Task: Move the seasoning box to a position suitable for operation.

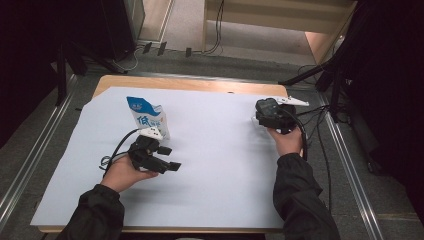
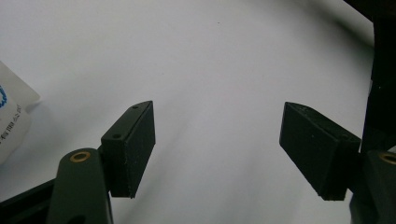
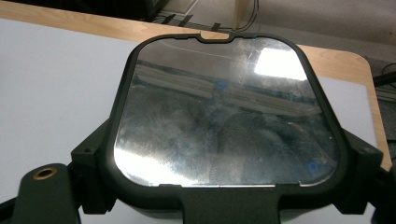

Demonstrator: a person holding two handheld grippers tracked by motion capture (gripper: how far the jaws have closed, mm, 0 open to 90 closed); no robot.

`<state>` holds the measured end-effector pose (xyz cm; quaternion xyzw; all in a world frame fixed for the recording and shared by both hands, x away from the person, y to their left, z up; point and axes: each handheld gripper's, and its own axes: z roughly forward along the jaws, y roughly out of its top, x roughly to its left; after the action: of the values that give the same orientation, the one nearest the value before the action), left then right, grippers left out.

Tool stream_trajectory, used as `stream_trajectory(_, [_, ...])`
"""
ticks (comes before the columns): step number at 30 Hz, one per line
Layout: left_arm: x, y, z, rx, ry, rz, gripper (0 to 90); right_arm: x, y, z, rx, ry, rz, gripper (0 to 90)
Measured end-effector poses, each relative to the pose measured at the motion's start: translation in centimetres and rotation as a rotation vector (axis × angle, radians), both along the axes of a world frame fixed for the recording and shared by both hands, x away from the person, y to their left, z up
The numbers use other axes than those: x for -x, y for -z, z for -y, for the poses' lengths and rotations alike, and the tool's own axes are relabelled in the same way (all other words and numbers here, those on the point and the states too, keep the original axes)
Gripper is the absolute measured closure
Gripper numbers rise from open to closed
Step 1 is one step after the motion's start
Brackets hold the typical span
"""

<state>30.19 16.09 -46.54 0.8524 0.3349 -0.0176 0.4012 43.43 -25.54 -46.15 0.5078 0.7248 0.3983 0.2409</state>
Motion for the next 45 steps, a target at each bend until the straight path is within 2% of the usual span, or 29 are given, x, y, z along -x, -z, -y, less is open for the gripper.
stream_trajectory(9, [-0.5,-0.3,0.5,0.001,0.007,0.007,27.5,1.9,-0.6,-0.4,-0.006,-0.052,0.001,16.4])
stream_trajectory(16, [-1.1,-0.4,0.8,0.010,0.032,0.008,27.6,4.3,-1.0,-1.3,-0.015,-0.132,-0.010,16.4])
stream_trajectory(21, [-1.3,-0.5,0.9,0.018,0.029,0.005,28.8,5.5,-1.0,-2.0,-0.018,-0.172,-0.017,16.4])
stream_trajectory(23, [-1.5,-0.6,0.9,0.017,0.031,0.004,29.0,6.3,-0.8,-2.6,-0.018,-0.206,-0.024,16.4])
stream_trajectory(30, [-1.7,-0.5,0.8,0.022,0.030,0.006,30.2,7.7,-0.5,-3.8,-0.014,-0.266,-0.037,16.4])
stream_trajectory(31, [-1.7,-0.5,0.8,0.023,0.027,0.008,30.3,8.1,-0.4,-4.3,-0.011,-0.288,-0.040,16.4])
stream_trajectory(39, [-1.6,-0.6,0.7,0.031,0.030,0.011,29.2,8.9,-0.1,-6.2,-0.010,-0.363,-0.044,16.4])
stream_trajectory(43, [-1.6,-0.6,0.7,0.021,0.026,0.017,29.0,9.1,0.2,-7.1,-0.005,-0.395,-0.044,16.4])
stream_trajectory(45, [-1.5,-0.6,0.6,0.021,0.026,0.016,29.0,9.2,0.6,-8.0,-0.002,-0.434,-0.053,16.4])
